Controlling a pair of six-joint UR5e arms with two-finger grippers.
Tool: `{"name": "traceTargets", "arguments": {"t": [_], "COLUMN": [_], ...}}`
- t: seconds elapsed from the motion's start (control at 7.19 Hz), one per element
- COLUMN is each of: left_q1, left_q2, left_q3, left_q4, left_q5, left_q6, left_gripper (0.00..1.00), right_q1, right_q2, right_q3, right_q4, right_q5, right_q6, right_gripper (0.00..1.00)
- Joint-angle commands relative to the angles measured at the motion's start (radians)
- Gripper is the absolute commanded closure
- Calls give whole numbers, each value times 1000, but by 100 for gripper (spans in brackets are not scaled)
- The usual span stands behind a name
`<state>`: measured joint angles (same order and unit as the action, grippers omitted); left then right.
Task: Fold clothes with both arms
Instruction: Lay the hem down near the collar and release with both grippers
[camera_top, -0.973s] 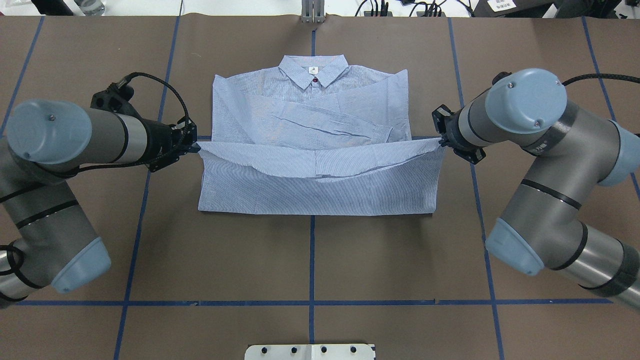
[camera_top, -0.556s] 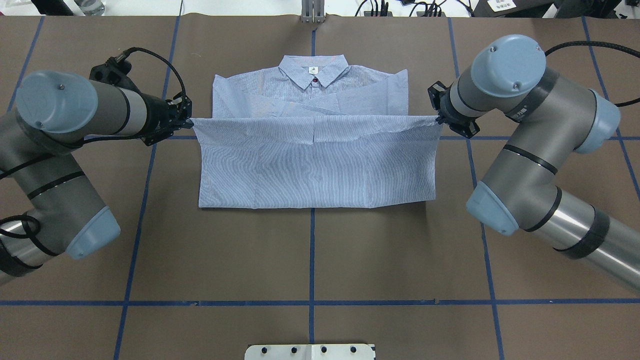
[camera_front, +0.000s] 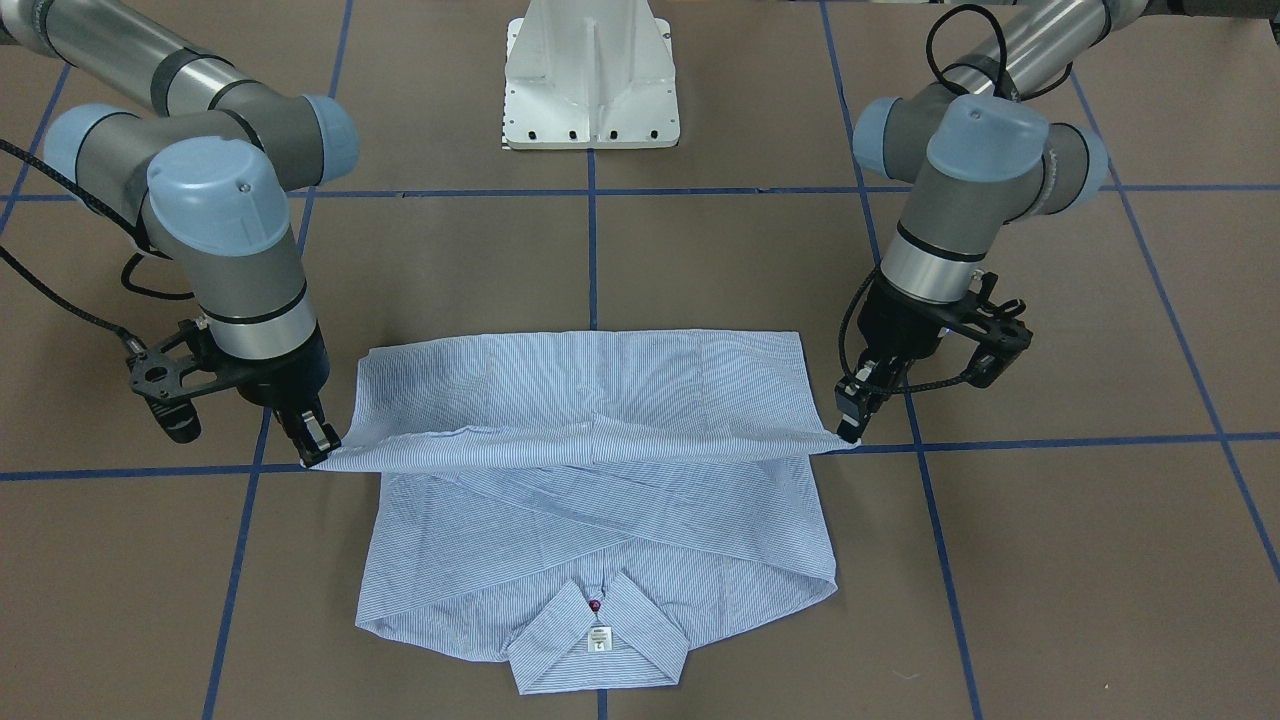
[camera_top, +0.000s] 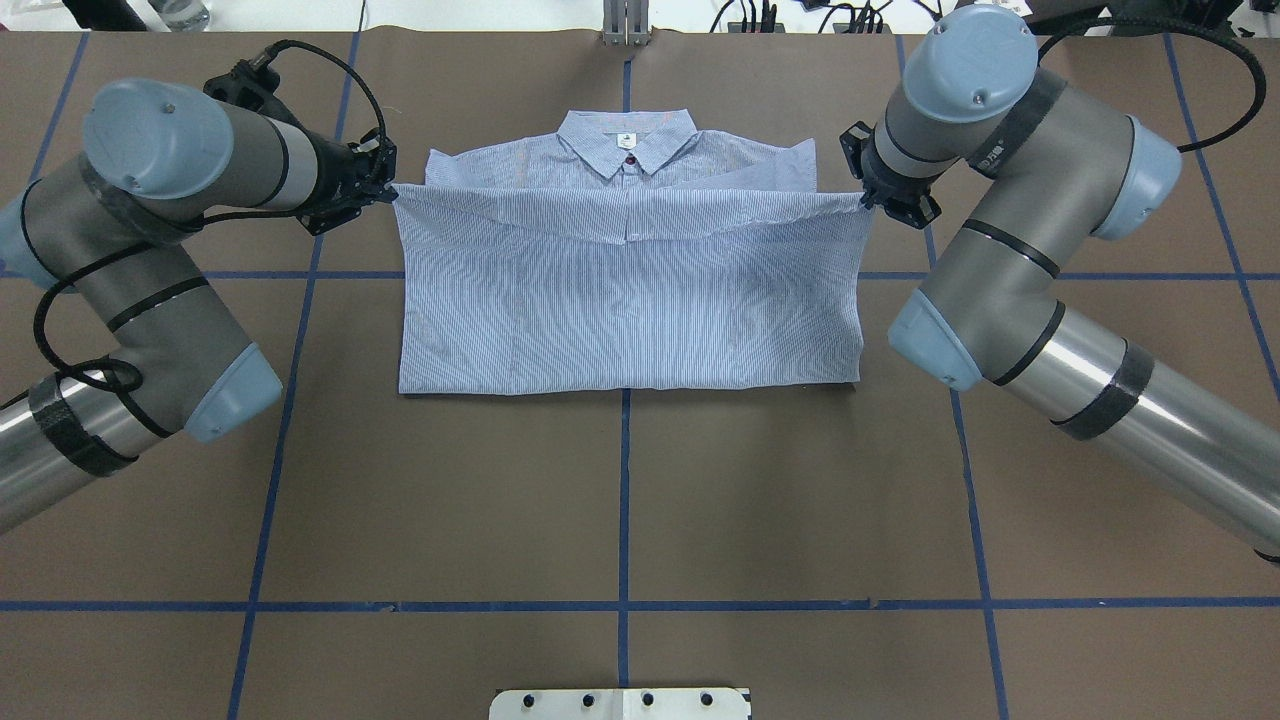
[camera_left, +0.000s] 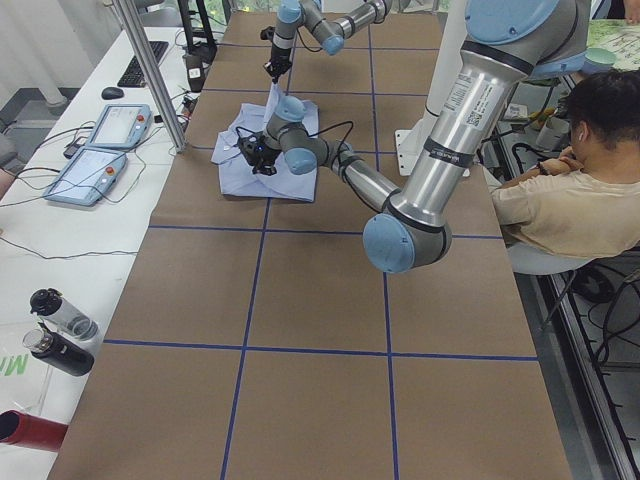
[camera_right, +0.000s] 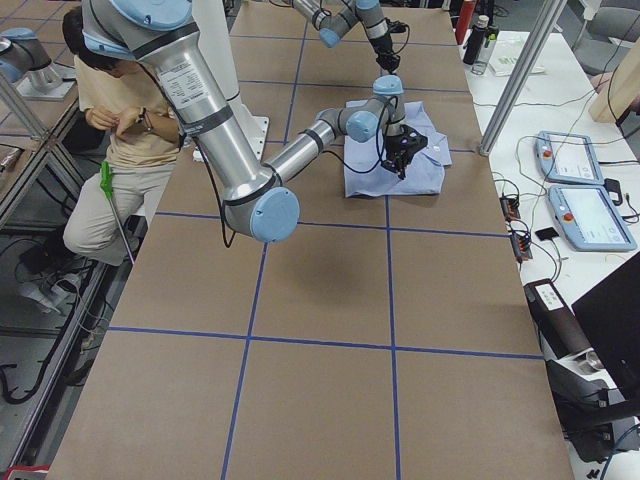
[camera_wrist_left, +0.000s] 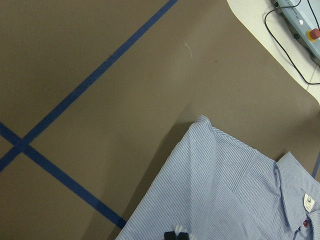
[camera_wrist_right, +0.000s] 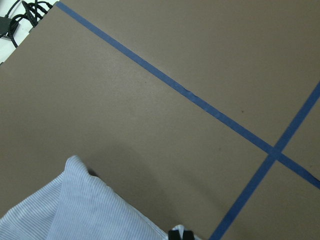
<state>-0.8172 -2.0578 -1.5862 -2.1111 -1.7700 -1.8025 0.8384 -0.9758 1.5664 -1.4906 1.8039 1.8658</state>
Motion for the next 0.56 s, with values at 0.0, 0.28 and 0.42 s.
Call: {"name": "traceTargets", "arguments": {"t": [0.0,0.28,0.42], "left_q1": [-20,-23,-25], "left_q2": [-51,-99,-116], "left_q3": [109,201,262], "left_q4": [-65,-113,-157], "left_q5": [24,46,70], "left_q6": [0,3,30], "left_gripper": [100,100,100], "right_q1": [27,34,34], "right_q2": [41,106,114], "right_q3": [-138,-236,-262], "right_q4": [125,130,130], "right_q5": [2,2,2], "right_q6": [-17,-45,-65], "right_gripper": [100,100,100]}}
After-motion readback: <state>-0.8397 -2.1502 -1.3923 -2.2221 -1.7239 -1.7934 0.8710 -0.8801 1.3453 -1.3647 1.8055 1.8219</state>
